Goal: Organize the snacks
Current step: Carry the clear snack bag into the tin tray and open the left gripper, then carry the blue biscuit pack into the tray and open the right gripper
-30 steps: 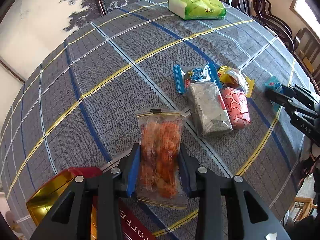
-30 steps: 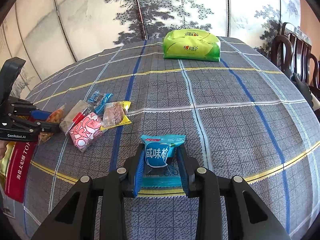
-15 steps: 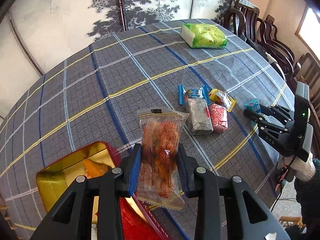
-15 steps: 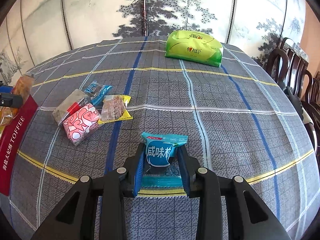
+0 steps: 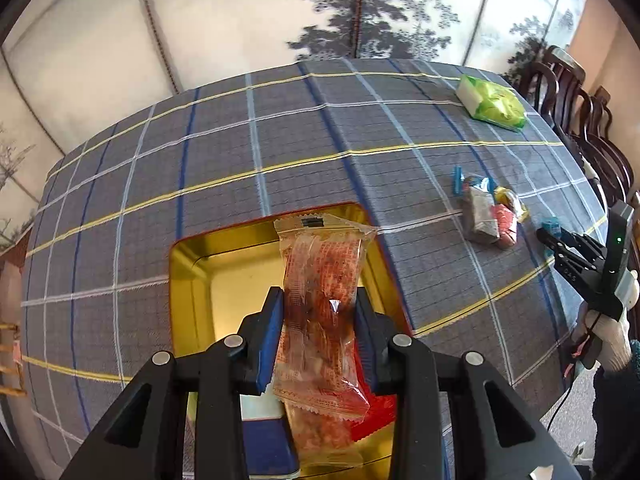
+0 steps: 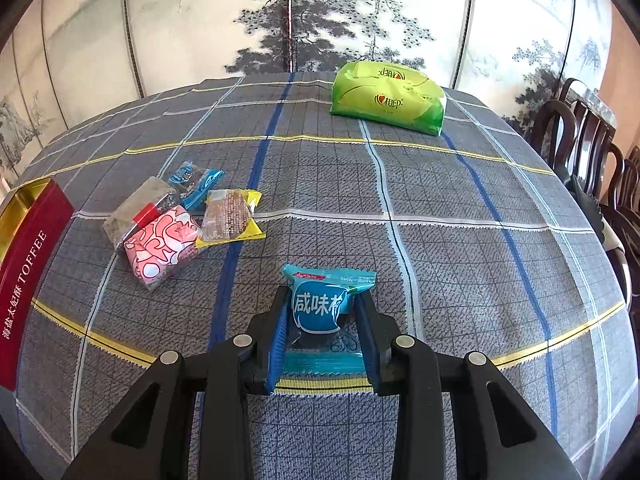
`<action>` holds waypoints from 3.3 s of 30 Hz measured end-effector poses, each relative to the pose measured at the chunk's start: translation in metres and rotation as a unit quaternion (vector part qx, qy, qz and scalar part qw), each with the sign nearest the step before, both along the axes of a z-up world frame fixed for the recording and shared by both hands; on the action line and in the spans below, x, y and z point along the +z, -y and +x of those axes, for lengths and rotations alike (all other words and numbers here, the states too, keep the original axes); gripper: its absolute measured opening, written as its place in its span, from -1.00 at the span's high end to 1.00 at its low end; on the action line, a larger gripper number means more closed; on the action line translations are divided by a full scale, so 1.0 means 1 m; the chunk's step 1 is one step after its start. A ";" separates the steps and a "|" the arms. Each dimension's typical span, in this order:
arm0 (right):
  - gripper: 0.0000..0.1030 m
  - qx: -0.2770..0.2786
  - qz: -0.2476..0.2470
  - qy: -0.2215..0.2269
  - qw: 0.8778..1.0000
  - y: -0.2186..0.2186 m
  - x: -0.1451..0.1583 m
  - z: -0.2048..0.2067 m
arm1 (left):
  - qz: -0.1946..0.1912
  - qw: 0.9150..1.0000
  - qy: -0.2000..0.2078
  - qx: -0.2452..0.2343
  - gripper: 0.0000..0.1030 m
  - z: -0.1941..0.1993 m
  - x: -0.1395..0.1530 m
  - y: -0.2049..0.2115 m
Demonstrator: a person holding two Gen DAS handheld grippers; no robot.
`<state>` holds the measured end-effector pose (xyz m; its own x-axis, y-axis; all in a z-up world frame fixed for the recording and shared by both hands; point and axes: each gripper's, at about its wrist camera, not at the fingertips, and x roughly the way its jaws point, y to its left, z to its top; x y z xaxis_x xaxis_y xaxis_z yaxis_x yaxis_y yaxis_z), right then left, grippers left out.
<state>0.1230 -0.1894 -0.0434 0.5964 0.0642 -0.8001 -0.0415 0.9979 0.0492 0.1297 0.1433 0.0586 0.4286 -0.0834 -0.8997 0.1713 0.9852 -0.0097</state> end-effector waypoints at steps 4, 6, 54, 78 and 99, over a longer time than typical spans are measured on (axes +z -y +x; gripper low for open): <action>0.34 0.000 0.000 0.000 1.000 0.000 0.000 0.000 | -0.003 0.999 -0.009 0.034 0.40 -0.007 -0.005 -0.029; 0.34 0.000 -0.001 0.000 1.000 0.000 0.000 0.000 | -0.002 0.999 -0.012 0.046 0.40 -0.009 -0.007 -0.040; 0.31 -0.002 0.003 -0.001 1.000 0.001 0.000 0.001 | 0.101 0.993 -0.007 0.066 0.31 0.036 -0.081 -0.042; 0.30 -0.018 -0.019 -0.015 1.000 -0.004 0.002 0.003 | 0.059 0.994 0.049 0.074 -0.38 -0.052 -0.032 -0.037; 0.42 0.008 0.037 0.000 0.999 -0.047 0.046 -0.021 | 0.053 0.984 0.086 0.146 -0.57 -0.114 -0.015 -0.068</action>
<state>0.1022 -0.1425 0.0023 0.5946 0.1335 -0.7929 -0.0582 0.9907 0.1232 0.0153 0.2117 0.0437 0.5670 0.1558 -0.8089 -0.1286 0.9867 0.0998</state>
